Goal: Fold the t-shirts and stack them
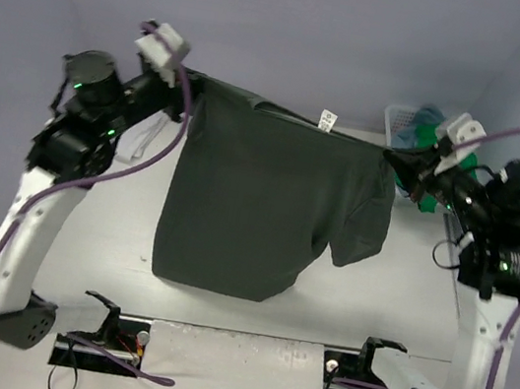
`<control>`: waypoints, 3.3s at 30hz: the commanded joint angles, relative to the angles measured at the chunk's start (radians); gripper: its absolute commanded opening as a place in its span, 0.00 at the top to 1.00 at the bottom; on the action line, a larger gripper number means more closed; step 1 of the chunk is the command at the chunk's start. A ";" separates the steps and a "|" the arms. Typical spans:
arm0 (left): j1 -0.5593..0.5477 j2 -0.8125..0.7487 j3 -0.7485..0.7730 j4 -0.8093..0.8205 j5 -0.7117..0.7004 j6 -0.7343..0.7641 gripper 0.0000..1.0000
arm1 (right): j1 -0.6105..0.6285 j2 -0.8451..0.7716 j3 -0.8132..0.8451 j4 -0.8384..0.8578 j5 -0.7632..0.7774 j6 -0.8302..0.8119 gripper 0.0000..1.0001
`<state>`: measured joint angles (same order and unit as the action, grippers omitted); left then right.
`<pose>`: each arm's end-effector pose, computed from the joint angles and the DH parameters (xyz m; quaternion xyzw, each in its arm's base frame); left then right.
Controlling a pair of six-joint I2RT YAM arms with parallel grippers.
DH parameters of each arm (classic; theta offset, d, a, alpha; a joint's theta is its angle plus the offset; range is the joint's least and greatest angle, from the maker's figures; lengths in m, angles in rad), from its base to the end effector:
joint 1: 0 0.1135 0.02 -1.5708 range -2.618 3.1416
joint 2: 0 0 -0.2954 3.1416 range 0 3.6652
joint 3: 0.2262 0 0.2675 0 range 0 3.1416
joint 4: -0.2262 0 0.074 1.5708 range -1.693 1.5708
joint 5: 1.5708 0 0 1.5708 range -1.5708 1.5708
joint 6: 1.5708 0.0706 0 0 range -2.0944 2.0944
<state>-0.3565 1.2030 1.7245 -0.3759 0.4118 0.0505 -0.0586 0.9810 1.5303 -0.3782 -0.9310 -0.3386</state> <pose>0.2218 -0.1127 0.5912 0.2809 0.5955 -0.2450 0.7117 0.1642 0.0471 0.5660 -0.4203 0.5220 0.1486 0.7272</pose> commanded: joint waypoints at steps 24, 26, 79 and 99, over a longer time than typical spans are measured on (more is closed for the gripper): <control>-0.027 0.739 0.839 0.233 -0.125 -0.106 1.00 | -0.009 0.214 0.079 0.469 0.340 0.136 1.00; -0.027 0.709 0.766 0.233 -0.105 -0.118 1.00 | -0.009 0.202 0.085 0.425 0.283 0.138 1.00; 0.086 0.381 -0.321 0.104 -0.402 0.209 0.60 | 0.572 0.349 -0.375 -0.031 0.494 -0.180 0.87; 0.082 0.242 -0.410 0.035 0.171 0.006 0.65 | 0.401 0.919 -0.040 0.147 0.560 -0.166 1.00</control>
<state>-0.2729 1.5661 1.3285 -0.3710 0.4797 0.0845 0.3401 1.8431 1.3781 -0.2714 -0.3122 -0.4767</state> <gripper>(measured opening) 0.358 0.001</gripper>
